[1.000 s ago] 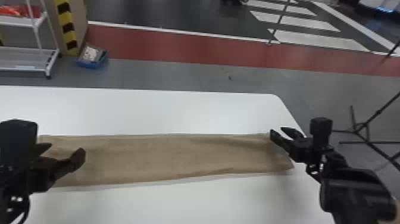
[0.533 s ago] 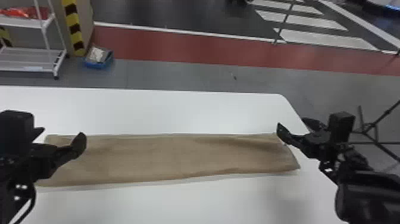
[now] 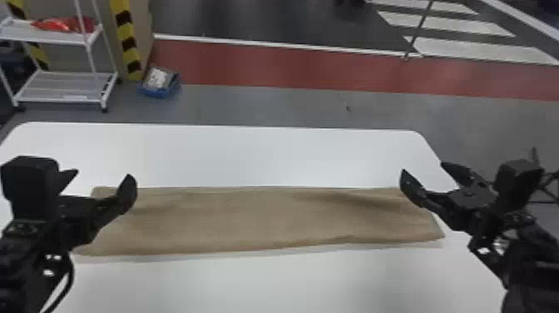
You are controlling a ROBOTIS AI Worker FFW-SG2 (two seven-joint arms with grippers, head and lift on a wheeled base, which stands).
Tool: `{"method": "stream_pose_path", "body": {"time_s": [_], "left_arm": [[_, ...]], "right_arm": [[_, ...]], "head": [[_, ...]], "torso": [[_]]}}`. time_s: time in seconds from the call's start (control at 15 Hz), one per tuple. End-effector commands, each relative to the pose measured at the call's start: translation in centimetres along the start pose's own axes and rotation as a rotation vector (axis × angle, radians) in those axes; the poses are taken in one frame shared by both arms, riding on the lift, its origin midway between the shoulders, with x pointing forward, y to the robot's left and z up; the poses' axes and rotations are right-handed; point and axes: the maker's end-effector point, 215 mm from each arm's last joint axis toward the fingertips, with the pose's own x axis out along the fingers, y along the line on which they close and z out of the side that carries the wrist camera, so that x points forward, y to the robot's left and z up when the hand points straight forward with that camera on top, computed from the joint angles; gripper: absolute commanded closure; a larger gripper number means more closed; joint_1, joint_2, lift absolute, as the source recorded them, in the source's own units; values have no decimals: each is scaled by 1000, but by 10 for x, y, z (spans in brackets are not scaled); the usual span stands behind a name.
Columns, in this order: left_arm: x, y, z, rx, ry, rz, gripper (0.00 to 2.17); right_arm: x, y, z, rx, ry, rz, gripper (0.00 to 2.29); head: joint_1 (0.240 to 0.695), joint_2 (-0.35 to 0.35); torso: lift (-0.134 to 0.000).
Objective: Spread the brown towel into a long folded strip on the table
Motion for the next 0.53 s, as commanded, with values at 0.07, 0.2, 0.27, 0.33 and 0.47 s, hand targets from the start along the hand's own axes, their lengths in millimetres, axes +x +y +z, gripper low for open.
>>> {"method": "stream_pose_path", "body": {"time_s": [0.07,0.2,0.27,0.33,0.47], "left_arm": [[-12,-17,25,1,-101,-5,124],[-15,-28,31,3,-131,-10,130],[-20,-33,33,9,-150,-11,130],[-26,-38,36,22,-178,2,124],[-32,-51,27,42,-181,3,130]], "right_arm": [[-26,53,21,43,-62,31,63],[-36,82,27,52,-78,51,63],[-40,96,27,73,-82,64,63],[-43,108,26,92,-83,74,66],[-43,119,19,106,-74,75,66]], "head": [[695,-161],[695,-139],[695,-129],[695,-121],[695,-105]], "torso": [[-119],[-119],[-119],[-119],[-119]]}}
